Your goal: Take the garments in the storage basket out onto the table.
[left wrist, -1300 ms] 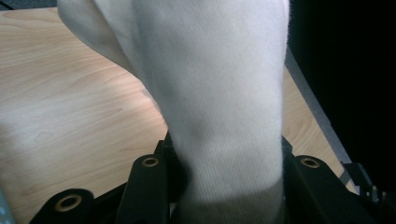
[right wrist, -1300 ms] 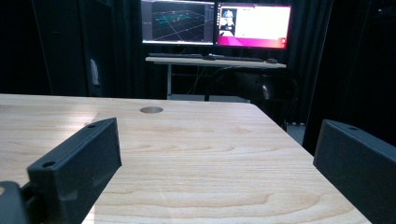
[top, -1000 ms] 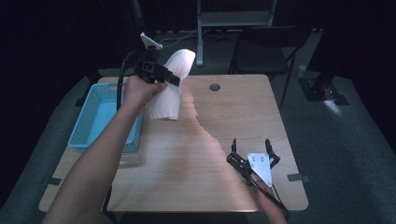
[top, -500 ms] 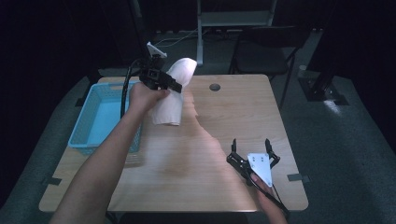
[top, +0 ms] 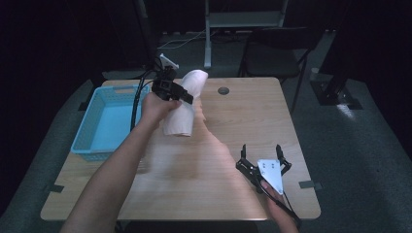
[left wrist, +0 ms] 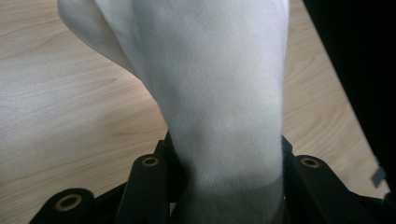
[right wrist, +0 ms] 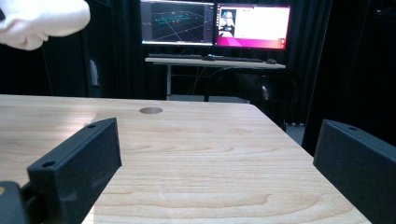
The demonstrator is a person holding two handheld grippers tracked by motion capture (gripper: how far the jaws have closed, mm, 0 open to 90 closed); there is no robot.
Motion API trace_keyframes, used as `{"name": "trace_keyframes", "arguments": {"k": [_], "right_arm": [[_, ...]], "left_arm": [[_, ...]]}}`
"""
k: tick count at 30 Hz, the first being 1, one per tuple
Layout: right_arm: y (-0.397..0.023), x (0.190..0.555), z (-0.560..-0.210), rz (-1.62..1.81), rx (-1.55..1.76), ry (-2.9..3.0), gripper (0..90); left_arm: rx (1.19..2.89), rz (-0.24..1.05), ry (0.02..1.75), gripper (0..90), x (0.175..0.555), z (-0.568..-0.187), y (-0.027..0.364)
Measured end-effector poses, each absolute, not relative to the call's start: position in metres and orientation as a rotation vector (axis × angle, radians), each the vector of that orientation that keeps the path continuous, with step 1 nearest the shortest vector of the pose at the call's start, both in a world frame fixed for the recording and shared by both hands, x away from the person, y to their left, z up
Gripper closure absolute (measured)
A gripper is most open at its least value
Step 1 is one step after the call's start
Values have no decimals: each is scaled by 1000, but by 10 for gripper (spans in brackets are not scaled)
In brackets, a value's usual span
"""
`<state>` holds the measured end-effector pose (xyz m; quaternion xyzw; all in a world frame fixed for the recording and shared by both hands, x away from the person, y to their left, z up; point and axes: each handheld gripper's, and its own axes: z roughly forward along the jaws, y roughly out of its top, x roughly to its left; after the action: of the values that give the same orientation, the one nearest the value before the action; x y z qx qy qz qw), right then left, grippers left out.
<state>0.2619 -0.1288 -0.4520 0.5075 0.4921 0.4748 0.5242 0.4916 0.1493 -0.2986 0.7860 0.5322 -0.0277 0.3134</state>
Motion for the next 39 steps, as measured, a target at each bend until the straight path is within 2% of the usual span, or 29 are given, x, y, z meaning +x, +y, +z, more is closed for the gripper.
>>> {"name": "trace_keyframes", "arguments": {"k": [39], "right_arm": [[-129, 262, -452, 1139, 1212, 1178, 2]], "left_arm": [[2117, -177, 1484, 634, 502, -380, 137]]}}
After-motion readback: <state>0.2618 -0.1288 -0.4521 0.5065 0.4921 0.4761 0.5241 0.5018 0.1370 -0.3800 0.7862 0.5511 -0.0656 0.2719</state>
